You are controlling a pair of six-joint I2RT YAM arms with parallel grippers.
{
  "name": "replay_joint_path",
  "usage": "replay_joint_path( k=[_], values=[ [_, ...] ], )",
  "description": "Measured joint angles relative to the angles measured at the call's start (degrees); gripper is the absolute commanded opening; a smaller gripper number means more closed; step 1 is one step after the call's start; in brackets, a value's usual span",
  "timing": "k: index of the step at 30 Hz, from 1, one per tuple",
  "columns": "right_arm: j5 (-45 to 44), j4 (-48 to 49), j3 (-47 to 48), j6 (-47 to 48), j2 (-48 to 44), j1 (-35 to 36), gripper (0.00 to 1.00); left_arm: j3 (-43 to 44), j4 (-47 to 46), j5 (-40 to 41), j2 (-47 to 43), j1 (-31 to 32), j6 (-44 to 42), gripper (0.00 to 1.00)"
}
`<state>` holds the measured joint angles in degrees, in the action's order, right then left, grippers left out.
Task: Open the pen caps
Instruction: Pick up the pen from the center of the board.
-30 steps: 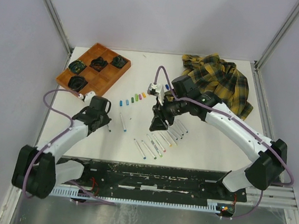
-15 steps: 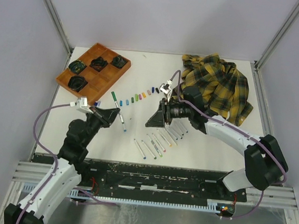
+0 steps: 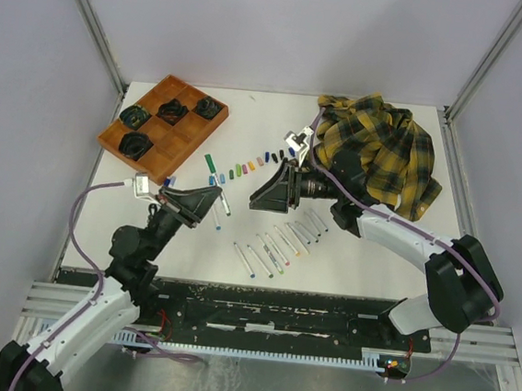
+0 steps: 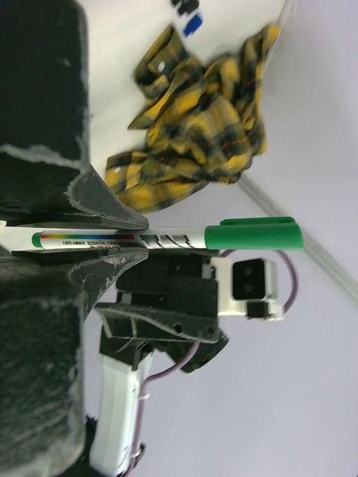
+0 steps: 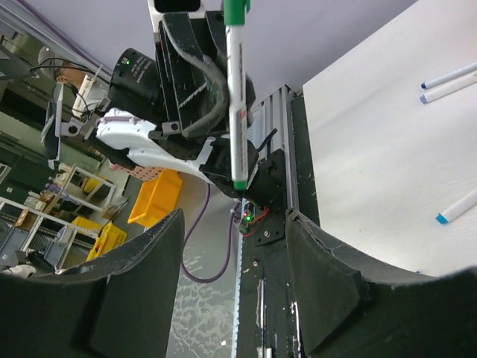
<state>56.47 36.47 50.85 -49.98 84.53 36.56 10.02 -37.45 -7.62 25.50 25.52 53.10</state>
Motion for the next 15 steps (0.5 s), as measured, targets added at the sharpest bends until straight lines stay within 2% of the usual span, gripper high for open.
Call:
replay_joint_path(
  k=[7,15],
  values=[
    [0.5,4.1,-0.9,-1.6,-0.1,0.5,0.65,0.0,-6.0,3.2,7.2,10.1,-0.2,0.03],
    [0.5,5.0,-1.2,-1.1,-0.1,1.9,0.65,0.3,-11.5,5.6,13.9,13.4,-0.9,0.03]
  ],
)
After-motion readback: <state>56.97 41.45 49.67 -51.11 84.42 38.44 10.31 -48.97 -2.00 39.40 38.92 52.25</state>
